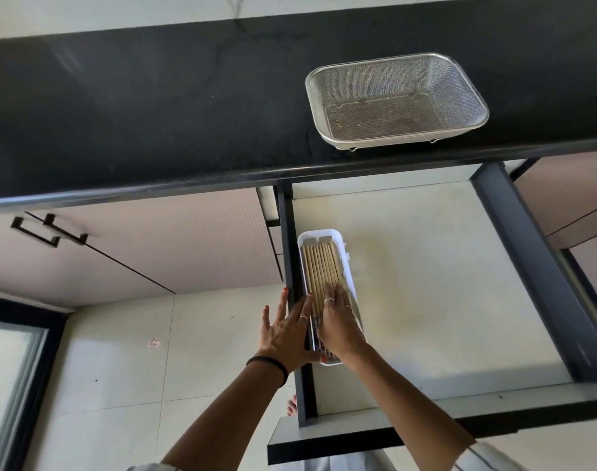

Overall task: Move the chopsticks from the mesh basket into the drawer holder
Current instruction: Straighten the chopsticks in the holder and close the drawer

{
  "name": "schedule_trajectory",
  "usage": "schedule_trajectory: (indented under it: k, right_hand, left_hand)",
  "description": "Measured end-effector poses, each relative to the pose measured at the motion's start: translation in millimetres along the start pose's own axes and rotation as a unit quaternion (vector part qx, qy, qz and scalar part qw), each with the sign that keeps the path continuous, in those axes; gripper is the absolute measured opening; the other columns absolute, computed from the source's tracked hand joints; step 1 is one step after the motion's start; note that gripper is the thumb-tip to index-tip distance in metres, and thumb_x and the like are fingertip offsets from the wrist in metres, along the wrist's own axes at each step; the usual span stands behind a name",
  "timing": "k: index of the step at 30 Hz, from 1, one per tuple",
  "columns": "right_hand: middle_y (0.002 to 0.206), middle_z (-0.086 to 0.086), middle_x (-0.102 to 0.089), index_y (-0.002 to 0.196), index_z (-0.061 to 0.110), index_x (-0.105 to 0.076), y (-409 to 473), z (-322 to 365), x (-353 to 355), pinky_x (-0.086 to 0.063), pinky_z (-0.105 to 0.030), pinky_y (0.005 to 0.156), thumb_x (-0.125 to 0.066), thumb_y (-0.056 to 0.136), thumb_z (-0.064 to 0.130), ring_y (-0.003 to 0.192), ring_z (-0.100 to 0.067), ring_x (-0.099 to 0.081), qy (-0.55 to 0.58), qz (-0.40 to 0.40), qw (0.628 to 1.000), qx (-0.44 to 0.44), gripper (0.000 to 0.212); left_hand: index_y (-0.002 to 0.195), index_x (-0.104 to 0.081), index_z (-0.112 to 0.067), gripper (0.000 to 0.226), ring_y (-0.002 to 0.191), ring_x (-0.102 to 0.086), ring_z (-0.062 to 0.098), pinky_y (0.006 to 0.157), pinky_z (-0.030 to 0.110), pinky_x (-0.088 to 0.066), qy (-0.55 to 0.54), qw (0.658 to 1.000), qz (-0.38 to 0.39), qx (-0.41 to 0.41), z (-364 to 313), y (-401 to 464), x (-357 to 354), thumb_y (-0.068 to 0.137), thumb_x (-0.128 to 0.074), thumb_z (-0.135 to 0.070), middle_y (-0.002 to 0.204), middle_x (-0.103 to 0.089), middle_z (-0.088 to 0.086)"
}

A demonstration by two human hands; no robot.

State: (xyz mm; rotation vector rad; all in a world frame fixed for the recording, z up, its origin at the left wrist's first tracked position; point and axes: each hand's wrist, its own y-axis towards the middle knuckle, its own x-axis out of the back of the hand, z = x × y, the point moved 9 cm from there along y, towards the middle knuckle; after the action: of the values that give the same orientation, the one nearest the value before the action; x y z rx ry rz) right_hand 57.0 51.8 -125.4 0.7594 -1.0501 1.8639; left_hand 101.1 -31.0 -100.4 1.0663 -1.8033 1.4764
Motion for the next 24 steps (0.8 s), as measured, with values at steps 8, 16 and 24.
schedule_trajectory:
  k: [8,16,24]
  right_hand:
    - [0.156,-0.026,-0.016,0.149,-0.001,-0.011,2,-4,5,-0.028,-0.040,0.115,-0.047,0.094,0.008,0.143,-0.039,-0.024,-0.061,0.010,0.998,-0.027,0.066]
    - [0.159,-0.020,-0.003,0.151,0.001,-0.009,28,7,19,-0.026,-0.040,0.118,-0.054,0.091,0.006,0.147,-0.035,-0.010,-0.060,0.040,0.997,-0.013,0.075]
    - [0.143,-0.026,-0.035,0.144,-0.006,-0.024,75,8,32,-0.052,-0.039,0.096,-0.047,0.091,0.007,0.118,-0.034,-0.054,-0.016,0.062,0.996,-0.065,0.060]
  left_hand:
    - [0.151,0.010,-0.021,0.114,0.142,0.024,0.025,0.116,0.055,0.002,-0.004,1.000,0.001,0.004,2,1,-3,0.076,-0.064,-0.063,0.160,0.006,-0.005]
    - [0.152,0.011,-0.022,0.116,0.142,0.024,0.024,0.116,0.056,0.001,-0.010,1.000,0.002,0.001,2,2,-3,0.075,-0.066,-0.062,0.160,0.005,-0.006]
    - [0.152,0.010,-0.022,0.117,0.142,0.024,0.024,0.115,0.057,-0.002,-0.031,1.000,-0.006,-0.004,5,5,-6,0.074,-0.068,-0.061,0.160,0.004,-0.006]
